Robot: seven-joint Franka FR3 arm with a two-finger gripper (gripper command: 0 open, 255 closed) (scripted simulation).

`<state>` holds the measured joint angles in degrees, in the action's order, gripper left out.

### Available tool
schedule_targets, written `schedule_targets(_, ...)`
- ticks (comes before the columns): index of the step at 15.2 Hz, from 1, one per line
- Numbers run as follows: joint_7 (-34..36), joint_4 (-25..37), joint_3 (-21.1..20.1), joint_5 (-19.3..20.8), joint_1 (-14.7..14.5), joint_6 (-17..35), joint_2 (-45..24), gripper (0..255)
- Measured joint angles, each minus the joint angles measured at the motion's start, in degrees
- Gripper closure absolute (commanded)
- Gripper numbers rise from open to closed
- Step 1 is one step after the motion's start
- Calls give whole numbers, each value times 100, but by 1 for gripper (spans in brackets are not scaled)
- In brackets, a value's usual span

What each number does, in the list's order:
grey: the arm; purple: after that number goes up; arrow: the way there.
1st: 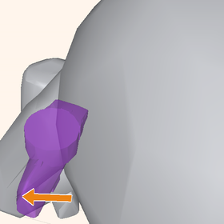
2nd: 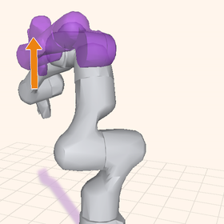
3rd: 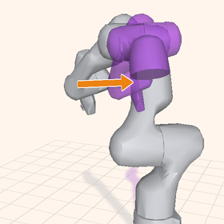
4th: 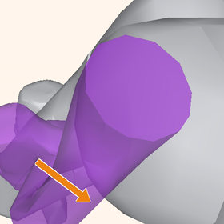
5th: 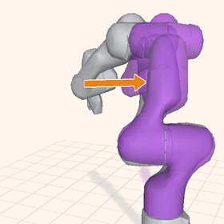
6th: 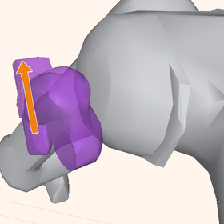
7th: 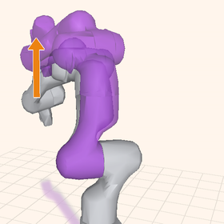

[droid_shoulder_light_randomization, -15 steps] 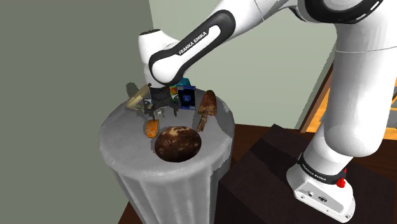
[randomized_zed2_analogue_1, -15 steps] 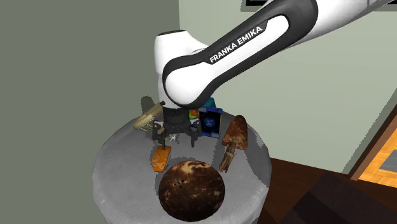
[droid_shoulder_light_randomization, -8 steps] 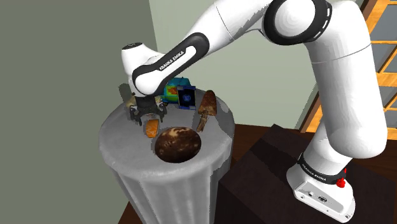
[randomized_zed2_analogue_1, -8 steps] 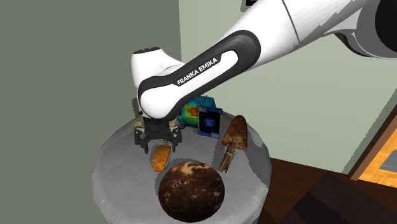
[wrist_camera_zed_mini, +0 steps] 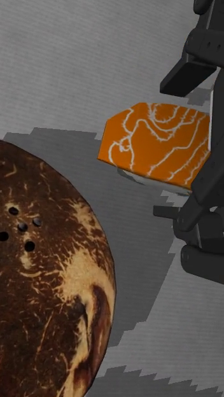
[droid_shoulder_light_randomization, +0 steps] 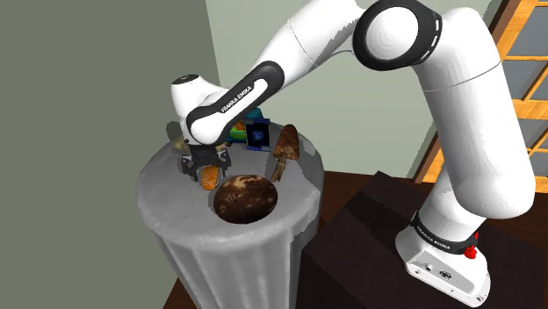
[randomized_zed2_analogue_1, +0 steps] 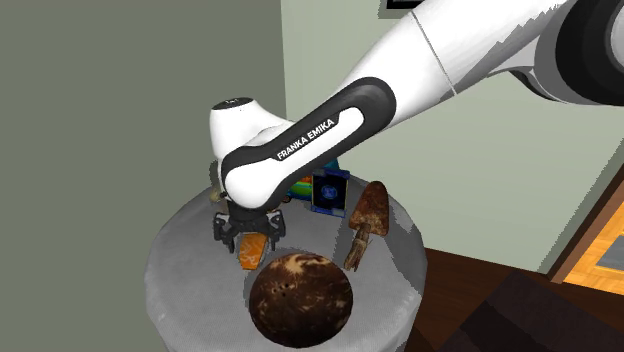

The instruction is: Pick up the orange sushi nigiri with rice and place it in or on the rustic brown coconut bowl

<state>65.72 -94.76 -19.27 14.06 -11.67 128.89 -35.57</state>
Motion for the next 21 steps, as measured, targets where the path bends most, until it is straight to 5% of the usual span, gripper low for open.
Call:
schedule_targets(5,0,9,5,6,-2,14,-20,0)
schedule_targets(6,0,9,5,6,-2,14,-21,255)
schedule_targets(21,-46,70,-42,-61,31,-206,146,255)
